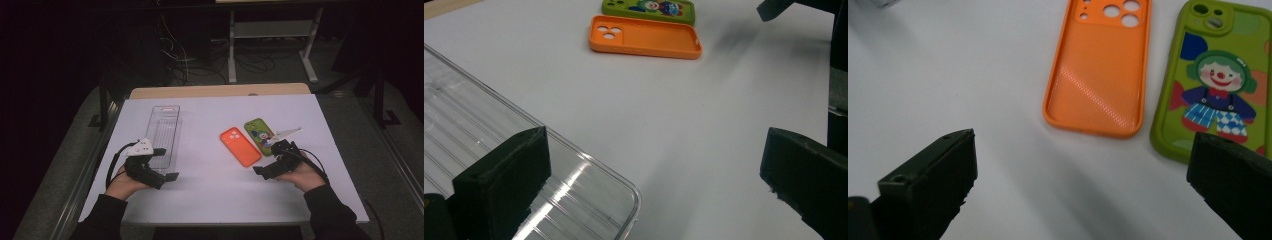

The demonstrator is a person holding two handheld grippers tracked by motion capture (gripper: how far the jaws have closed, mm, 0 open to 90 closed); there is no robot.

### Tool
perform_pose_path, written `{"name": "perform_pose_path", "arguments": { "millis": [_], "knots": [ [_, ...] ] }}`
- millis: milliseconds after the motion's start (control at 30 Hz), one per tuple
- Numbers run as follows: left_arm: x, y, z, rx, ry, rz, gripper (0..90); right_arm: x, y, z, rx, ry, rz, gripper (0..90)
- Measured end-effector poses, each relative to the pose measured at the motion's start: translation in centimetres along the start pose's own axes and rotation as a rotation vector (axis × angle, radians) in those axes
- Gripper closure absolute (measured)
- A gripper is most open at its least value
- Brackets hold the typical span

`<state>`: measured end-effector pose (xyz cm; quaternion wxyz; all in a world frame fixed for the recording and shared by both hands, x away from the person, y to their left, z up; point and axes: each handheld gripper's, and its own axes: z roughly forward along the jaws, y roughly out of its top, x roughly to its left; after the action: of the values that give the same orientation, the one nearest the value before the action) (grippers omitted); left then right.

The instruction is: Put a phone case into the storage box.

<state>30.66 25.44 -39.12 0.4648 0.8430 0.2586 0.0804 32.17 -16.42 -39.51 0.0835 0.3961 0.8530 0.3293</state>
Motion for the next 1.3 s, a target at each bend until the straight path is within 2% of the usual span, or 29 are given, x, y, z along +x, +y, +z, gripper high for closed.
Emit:
{"name": "perform_pose_path", "arguments": {
  "millis": [167, 233, 433, 667, 900, 1167, 1200, 1300],
  "knots": [
    [0.0, 0.0, 0.1, -0.005, -0.001, -0.011, 0.0, 0.0, 1.4, 0.8, -0.004, 0.002, 0.01, 0.0],
    [0.0, 0.0, 0.0, 0.002, 0.002, 0.0, 0.0, 0.0, 2.0, 1.1, -0.007, -0.003, 0.009, 0.0],
    [-0.1, 0.0, 0.1, 0.008, 0.0, 0.0, 0.0, 0.0, 3.5, 2.0, -0.009, -0.013, 0.015, 0.1],
    [0.0, 0.0, 0.1, 0.002, -0.002, -0.005, 0.0, 0.0, 5.0, 3.6, -0.003, -0.027, 0.019, 0.1],
    [0.0, 0.0, 0.1, -0.001, -0.002, -0.01, 0.0, -0.3, 6.1, 5.4, 0.012, -0.035, 0.02, 0.2],
    [0.1, 0.0, 0.0, -0.001, -0.002, -0.003, 0.0, -0.7, 6.8, 7.6, 0.026, -0.052, 0.047, 3.7],
    [0.0, 0.0, 0.0, -0.012, -0.005, -0.016, 0.0, -0.7, 6.8, 7.8, 0.03, -0.051, 0.047, 4.0],
    [0.1, 0.1, 0.0, -0.009, -0.003, -0.007, 0.0, -0.7, 6.9, 8.6, 0.046, -0.057, 0.049, 4.3]
  ]
}}
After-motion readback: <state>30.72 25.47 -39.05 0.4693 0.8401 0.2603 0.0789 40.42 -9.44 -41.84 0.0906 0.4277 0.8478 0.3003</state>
